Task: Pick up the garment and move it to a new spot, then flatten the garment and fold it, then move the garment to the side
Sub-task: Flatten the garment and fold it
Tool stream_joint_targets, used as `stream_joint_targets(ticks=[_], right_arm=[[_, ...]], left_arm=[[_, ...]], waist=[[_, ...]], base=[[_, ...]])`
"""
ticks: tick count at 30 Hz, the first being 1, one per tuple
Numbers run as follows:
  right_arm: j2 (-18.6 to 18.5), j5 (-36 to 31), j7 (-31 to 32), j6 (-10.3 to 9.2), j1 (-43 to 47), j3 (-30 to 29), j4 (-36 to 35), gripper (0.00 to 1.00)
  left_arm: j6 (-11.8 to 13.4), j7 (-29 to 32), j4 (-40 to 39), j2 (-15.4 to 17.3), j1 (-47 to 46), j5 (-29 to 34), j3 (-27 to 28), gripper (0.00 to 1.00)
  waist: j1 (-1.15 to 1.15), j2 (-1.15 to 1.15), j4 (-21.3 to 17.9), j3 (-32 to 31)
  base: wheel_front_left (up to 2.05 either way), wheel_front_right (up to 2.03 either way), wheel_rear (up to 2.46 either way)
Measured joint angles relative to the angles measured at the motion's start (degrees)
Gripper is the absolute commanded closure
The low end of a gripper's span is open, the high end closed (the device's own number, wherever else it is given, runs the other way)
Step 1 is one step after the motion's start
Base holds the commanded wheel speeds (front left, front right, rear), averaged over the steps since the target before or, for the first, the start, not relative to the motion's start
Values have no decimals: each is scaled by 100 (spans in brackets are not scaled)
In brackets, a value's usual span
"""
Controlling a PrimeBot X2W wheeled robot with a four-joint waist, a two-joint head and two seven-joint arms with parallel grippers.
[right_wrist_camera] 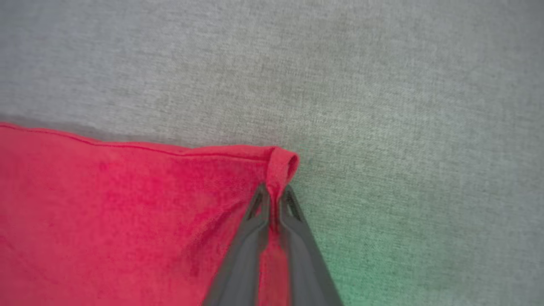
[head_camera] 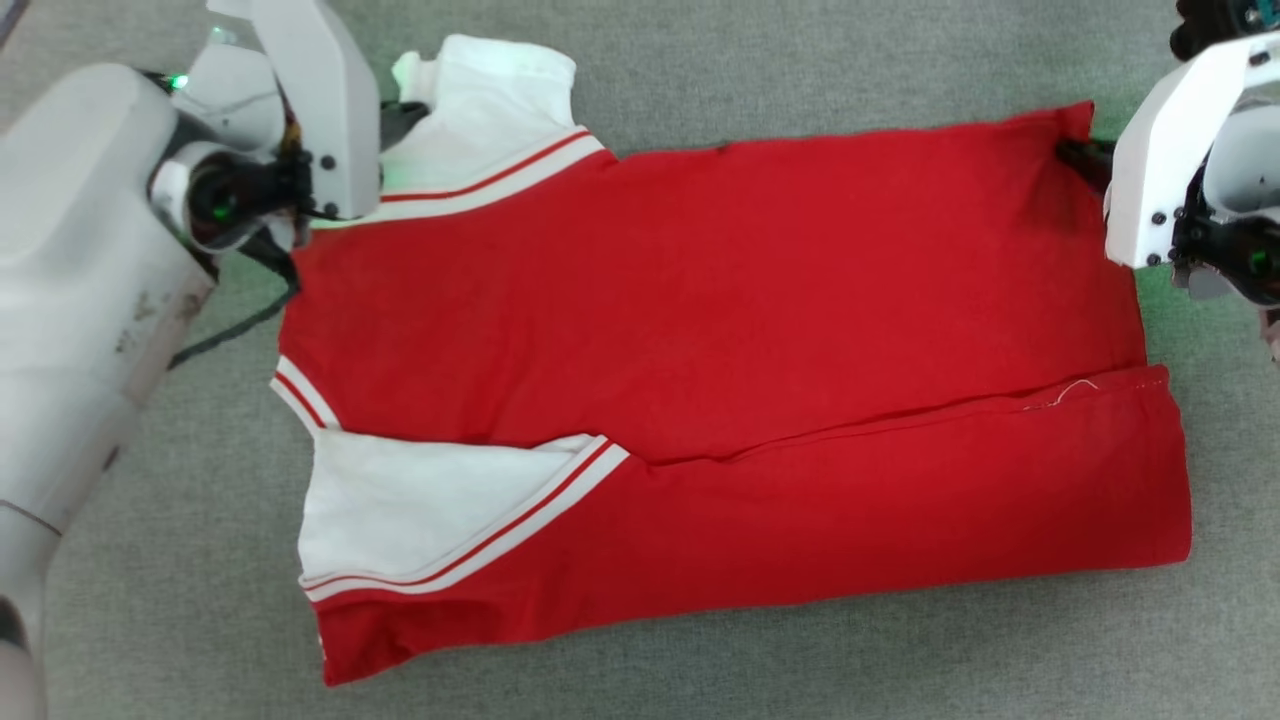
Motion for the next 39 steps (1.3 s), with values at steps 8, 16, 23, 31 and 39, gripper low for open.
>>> stream_joint_targets(ticks=[8, 16, 23, 31, 39], right_arm=[[-382, 416, -713, 3, 350, 412, -235, 100], [-1140, 985, -1162, 3, 1188, 710, -1117, 100], [-1782, 1323, -1259, 3, 2070, 653, -1834, 100], [-2324, 1460, -1435, 3, 3184, 132, -2509, 100], [-2479, 1512, -1430, 3, 4406, -665, -2998, 100]], left_arm=[[0, -808, -692, 73, 340, -426, -58, 100], [0, -1763, -2123, 787, 1115, -708, -258, 100], [0, -2610, -3227, 1402, 1942, -786, -400, 100], [0, -3571, -3963, 1816, 2866, -786, -485, 100], [136, -4183, -4439, 2115, 3724, -903, -593, 100]], waist=[[0, 0, 122, -427], [0, 0, 356, -1040], [0, 0, 704, -1398], [0, 0, 1089, -1625], [0, 0, 1156, -1674]], base=[[0, 0, 0], [0, 0, 0], [0, 0, 0], [0, 0, 0], [0, 0, 0]])
